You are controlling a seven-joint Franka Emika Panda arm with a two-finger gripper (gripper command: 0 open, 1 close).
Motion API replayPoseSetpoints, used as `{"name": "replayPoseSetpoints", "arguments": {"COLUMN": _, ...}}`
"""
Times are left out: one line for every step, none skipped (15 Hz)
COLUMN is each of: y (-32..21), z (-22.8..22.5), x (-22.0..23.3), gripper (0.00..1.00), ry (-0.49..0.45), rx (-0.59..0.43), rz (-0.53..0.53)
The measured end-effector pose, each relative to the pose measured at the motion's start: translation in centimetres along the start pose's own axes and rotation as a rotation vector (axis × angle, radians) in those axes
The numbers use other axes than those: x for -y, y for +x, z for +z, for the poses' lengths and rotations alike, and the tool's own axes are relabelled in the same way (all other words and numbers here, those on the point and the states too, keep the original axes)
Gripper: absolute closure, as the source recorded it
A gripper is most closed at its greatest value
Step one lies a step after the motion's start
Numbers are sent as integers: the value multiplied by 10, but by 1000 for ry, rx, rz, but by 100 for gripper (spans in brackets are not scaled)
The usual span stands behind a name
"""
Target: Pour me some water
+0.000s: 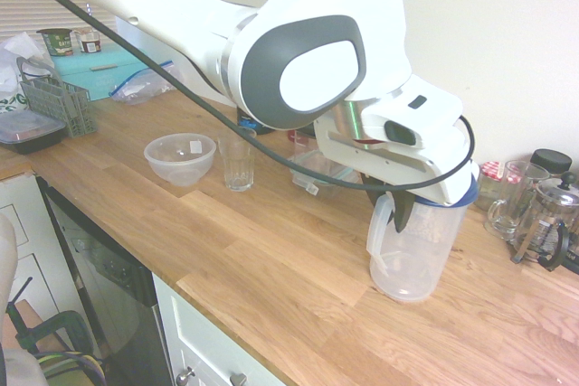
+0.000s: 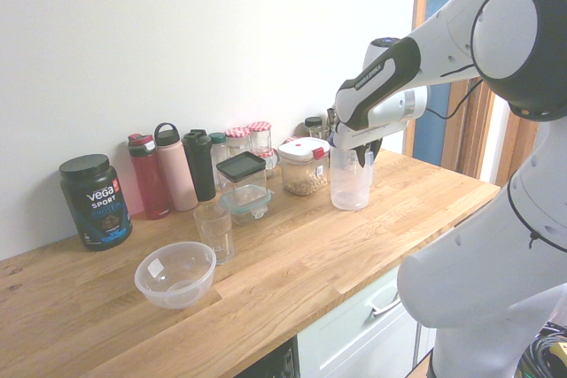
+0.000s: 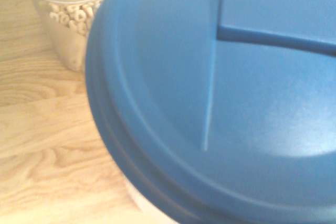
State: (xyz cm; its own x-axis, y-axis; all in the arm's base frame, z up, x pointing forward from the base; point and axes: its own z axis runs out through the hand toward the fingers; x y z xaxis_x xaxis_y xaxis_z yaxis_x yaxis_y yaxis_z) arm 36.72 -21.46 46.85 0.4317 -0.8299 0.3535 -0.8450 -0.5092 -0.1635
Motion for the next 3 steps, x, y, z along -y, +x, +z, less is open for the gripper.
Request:
{"name": "replayPoseSetpoints", "arguments": {"y": 0, "z": -3, "x": -1, "gripper": 0, "ry": -20, "rx": 25, "rz": -2}}
{"name": "replayPoseSetpoints", "arguments": {"y": 1, "z": -10, "x": -3, "gripper": 0, "ry": -52, "rx": 63, "rz": -7}}
{"name": "replayPoseSetpoints", "arguments": {"y": 0, "z": -19, "x": -6, "gripper": 0, "ry": -86, "rx": 107, "rz": -9}}
